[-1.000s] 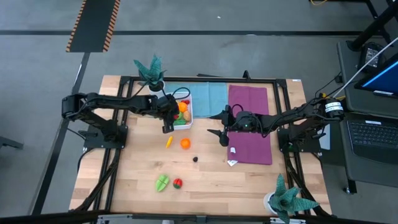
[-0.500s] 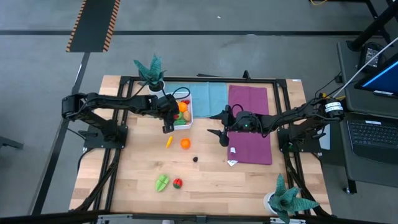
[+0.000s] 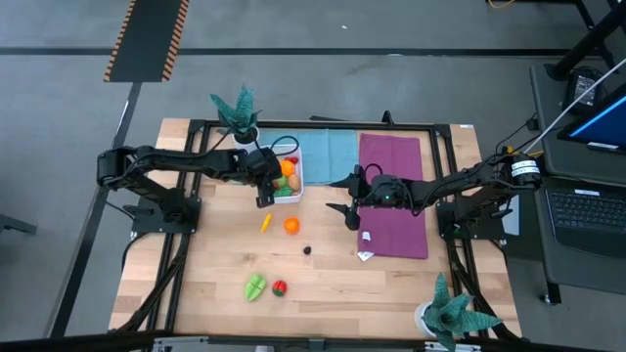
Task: Pick and placing Produce into tupperware
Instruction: Put the blackberry into the white basket
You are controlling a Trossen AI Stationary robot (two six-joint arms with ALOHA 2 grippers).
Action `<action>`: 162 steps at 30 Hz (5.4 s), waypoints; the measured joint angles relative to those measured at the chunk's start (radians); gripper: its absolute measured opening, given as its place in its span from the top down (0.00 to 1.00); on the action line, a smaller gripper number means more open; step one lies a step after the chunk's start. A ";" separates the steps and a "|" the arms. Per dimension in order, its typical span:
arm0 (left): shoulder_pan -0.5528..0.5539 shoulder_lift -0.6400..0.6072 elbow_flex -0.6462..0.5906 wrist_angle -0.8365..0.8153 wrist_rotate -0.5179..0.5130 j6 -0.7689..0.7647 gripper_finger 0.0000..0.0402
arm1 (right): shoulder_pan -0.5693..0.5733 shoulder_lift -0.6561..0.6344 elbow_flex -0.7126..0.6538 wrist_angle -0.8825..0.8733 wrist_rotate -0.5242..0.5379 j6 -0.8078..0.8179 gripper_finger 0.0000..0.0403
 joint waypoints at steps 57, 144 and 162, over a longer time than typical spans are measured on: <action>-0.921 -0.720 -0.634 0.673 -0.237 -0.347 0.53 | 0.275 0.072 0.061 0.008 0.106 -0.073 0.25; -0.920 -0.720 -0.634 0.670 -0.243 -0.338 0.56 | 0.284 0.631 0.459 -0.265 0.019 0.057 0.70; -0.910 -0.720 -0.634 0.687 -0.466 -0.338 0.56 | 0.219 0.399 0.479 -0.369 0.049 -0.025 0.70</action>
